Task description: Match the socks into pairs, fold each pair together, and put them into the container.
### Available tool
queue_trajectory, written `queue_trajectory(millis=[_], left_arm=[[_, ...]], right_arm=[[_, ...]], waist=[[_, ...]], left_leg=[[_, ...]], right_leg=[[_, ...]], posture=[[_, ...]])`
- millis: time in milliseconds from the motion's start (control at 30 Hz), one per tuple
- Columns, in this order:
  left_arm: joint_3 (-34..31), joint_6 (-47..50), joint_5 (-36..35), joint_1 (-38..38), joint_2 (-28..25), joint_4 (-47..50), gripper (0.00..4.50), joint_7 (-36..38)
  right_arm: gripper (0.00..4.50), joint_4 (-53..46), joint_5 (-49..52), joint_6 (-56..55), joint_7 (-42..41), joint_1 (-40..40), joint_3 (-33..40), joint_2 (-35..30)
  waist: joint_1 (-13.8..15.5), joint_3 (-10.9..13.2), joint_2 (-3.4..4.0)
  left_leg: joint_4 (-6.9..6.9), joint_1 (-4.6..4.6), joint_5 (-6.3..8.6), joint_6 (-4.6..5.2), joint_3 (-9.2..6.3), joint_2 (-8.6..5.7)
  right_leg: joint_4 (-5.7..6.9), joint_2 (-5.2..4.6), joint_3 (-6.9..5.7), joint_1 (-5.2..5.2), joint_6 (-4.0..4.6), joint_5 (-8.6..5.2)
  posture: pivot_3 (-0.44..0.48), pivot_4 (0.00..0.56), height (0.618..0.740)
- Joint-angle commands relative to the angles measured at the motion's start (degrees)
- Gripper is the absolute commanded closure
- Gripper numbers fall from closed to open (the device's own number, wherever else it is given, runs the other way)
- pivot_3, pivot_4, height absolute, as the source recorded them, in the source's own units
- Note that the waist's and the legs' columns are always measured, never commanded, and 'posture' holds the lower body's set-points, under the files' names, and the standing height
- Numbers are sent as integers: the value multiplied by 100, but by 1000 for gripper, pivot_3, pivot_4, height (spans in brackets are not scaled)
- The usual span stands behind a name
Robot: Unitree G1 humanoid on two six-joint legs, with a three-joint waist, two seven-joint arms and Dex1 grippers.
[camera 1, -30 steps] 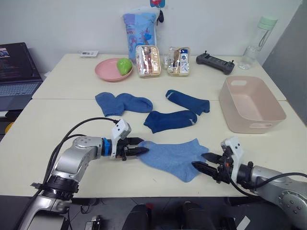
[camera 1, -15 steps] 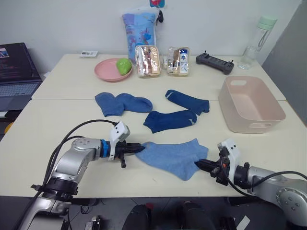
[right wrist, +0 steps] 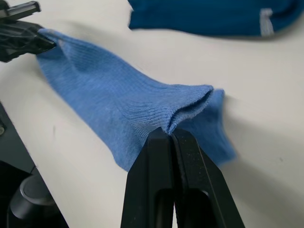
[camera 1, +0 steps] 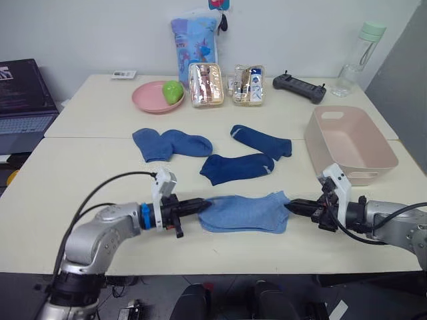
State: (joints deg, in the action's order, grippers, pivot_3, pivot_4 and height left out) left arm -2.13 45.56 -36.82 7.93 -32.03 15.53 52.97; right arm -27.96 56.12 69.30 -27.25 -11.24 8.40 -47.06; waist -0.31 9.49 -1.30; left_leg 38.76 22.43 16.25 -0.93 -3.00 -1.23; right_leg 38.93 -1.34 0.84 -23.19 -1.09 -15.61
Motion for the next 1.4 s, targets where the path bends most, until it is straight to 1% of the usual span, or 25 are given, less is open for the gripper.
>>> queue_trajectory(millis=[33, 233, 367, 500, 733, 1000, 1400], left_arm=[[85, -202, 50, -146, 226, 222, 4500, -280], [113, -364, 69, -207, 381, 183, 4500, -494], [148, -504, 122, -315, 299, 131, 4500, -434], [-108, -434, -27, -305, 160, 118, 4500, -439], [-177, -451, -23, -269, 56, 16, 4500, -386], [22, -519, 147, -299, -80, -15, 4500, -275], [136, -650, 264, -204, -28, -151, 4500, -286]], right_arm=[[4475, 74, -272, -102, -278, -84, -219, -201], [4475, 438, -849, -499, -582, -240, -487, -240], [4475, 530, -1133, -819, -804, -260, -635, -170], [4475, 554, -1280, -1019, -859, -384, -677, 22], [4475, 523, -1423, -979, -820, -448, -805, 318], [4475, 378, -1472, -791, -860, -301, -917, 263], [4475, 470, -1584, -820, -790, -419, -808, 336]], waist=[[6, 0, 1], [13, 0, 0], [14, 0, 0], [11, 0, 0], [16, 0, 0], [16, 0, 1], [15, 0, 1]], left_leg=[[0, -1, 0, 0, 1, 0], [2, 1, 0, 0, 2, -1], [1, 1, 0, 0, 2, -1], [1, 1, 0, 0, 1, -1], [1, 2, 0, 0, 1, -1], [0, 2, 0, 0, 0, -1], [0, 2, 0, 0, -1, -1]], right_leg=[[0, 0, 0, 1, 0, 0], [-1, 0, 0, 1, 0, 0], [-2, 0, 0, 1, 0, 0], [-2, 0, 0, 0, 0, 0], [-3, -1, -1, 0, 0, 0], [-3, -1, -1, 0, 1, 0], [-3, -1, -1, 0, 0, 0]], posture=[[0, 150, 740], [0, 150, 740], [0, 150, 740], [0, 150, 740], [0, 150, 740], [0, 150, 740], [0, 150, 740]])
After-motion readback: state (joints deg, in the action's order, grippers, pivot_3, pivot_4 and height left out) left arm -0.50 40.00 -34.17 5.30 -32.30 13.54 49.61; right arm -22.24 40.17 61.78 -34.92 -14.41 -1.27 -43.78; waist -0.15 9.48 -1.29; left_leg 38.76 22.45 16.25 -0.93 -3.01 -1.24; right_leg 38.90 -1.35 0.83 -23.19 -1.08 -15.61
